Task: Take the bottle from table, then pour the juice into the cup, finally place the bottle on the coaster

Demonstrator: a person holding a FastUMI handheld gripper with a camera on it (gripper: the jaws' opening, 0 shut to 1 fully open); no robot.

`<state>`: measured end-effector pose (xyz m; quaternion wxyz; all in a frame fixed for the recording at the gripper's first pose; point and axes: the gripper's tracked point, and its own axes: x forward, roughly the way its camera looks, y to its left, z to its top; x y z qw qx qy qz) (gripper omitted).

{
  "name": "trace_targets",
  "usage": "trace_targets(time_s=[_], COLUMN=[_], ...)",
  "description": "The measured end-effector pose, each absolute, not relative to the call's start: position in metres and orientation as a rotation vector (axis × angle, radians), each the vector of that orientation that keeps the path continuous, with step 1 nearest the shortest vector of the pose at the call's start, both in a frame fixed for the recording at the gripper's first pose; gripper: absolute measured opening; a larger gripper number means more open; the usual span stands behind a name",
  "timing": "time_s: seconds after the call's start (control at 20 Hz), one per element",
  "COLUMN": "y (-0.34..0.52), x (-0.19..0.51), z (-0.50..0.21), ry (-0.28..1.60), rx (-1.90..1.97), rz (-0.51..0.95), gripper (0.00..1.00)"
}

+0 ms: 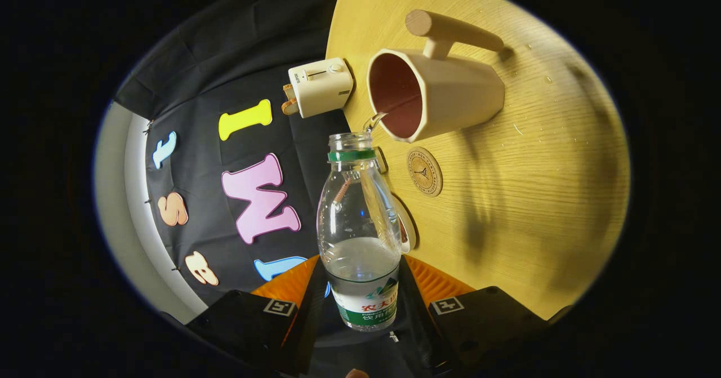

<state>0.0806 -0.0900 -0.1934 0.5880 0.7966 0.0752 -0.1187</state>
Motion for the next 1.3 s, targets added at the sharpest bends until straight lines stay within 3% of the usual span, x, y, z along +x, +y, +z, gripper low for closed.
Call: trace_targets(time_s=[1.3], y=[-0.087], x=[0.094], z=[-0.163], ry=[0.076], rx=[2.016], rz=[-0.245], gripper=[0.72])
